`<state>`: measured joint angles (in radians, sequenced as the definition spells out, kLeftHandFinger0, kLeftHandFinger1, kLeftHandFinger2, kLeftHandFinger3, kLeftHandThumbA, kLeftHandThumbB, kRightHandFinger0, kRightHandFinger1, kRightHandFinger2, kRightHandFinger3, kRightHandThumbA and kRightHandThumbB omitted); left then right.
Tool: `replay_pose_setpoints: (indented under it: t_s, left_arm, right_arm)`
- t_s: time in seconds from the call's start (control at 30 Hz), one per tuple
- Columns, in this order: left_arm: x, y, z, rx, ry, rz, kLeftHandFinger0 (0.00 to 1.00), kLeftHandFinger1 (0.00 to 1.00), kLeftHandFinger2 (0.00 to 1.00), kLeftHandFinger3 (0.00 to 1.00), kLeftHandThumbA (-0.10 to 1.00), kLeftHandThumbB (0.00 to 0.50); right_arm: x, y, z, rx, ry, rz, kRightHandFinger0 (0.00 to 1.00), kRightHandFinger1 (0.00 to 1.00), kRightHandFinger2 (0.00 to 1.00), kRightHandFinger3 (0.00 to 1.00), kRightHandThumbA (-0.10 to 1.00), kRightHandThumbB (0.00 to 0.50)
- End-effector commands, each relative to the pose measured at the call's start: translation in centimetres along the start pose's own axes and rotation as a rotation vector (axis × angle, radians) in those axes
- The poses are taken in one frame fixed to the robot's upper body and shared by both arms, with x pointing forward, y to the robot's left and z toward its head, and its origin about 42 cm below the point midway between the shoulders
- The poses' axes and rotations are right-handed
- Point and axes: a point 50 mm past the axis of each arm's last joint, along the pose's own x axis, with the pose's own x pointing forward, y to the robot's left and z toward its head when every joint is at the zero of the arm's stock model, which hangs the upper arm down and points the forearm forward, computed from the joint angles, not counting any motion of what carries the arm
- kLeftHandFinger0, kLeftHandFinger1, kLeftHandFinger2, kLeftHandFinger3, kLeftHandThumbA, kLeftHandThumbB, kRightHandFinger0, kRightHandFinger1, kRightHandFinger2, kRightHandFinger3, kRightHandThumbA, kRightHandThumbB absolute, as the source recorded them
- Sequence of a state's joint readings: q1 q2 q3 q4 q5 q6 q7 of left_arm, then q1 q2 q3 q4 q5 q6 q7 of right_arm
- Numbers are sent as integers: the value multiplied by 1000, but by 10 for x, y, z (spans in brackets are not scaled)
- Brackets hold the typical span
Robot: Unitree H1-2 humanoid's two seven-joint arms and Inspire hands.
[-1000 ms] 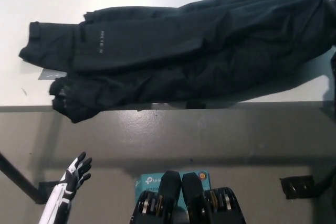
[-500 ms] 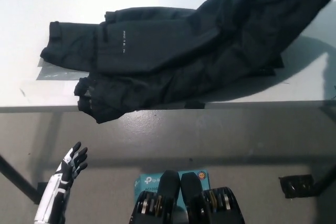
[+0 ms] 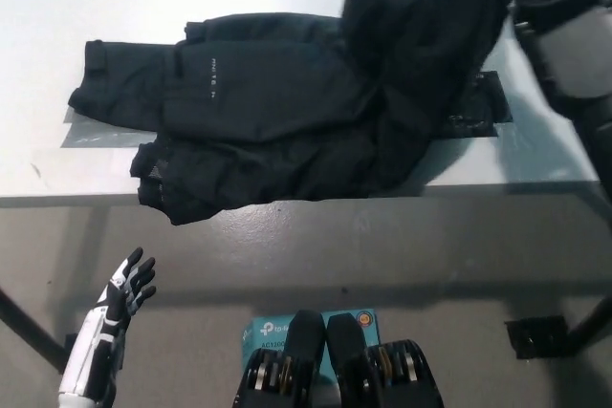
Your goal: The robot grabs the right edges of the black jacket on the table, and folds it in half
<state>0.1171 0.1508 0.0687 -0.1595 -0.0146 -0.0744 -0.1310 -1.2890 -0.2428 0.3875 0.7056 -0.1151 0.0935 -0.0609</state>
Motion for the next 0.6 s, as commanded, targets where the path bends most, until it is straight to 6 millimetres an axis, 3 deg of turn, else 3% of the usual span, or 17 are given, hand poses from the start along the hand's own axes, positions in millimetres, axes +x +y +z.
replay_pose_setpoints:
  t_s: [0.0,0.03,0.07,0.23,0.33,0.4,0.47,0.5,0.53,0.57]
  left_arm:
    - [2,5,8,29,-60,19,1000,1000,1000,1000,1000,238]
    - [2,5,8,27,-59,15,1000,1000,1000,1000,1000,229]
    - [0,5,8,25,-48,18,1000,1000,1000,1000,1000,235]
    - [-1,3,7,32,-44,0,1000,1000,1000,1000,1000,245]
    - [0,0,9,21,-36,-6,1000,1000,1000,1000,1000,230]
    - [-1,2,9,30,-34,-5,1000,1000,1000,1000,1000,262]
    - [-4,1,10,42,-25,-11,1000,1000,1000,1000,1000,288]
    - [-4,1,10,39,-25,-15,1000,1000,1000,1000,1000,281]
    - [0,0,10,35,-34,-23,1000,1000,1000,1000,1000,274]
    - [0,0,11,44,-39,-26,1000,1000,1000,1000,1000,257]
  right_arm:
    - [22,24,117,-260,-397,100,14,469,850,766,-100,191]
    - [24,38,123,-258,-408,133,1,414,761,680,-100,199]
    - [23,53,126,-241,-430,169,0,405,750,653,-100,203]
    - [21,106,139,-331,-481,243,10,535,951,793,-100,193]
    - [17,147,146,-317,-467,305,2,537,939,748,-100,208]
    - [15,161,149,-314,-475,308,0,471,845,672,-100,264]
    - [10,185,153,-369,-433,363,0,493,914,773,-100,221]
    - [8,189,152,-361,-427,368,0,486,907,746,-100,211]
    - [7,200,150,-350,-417,376,0,470,868,629,-100,205]
    - [3,211,143,-349,-406,402,177,557,828,634,-100,207]
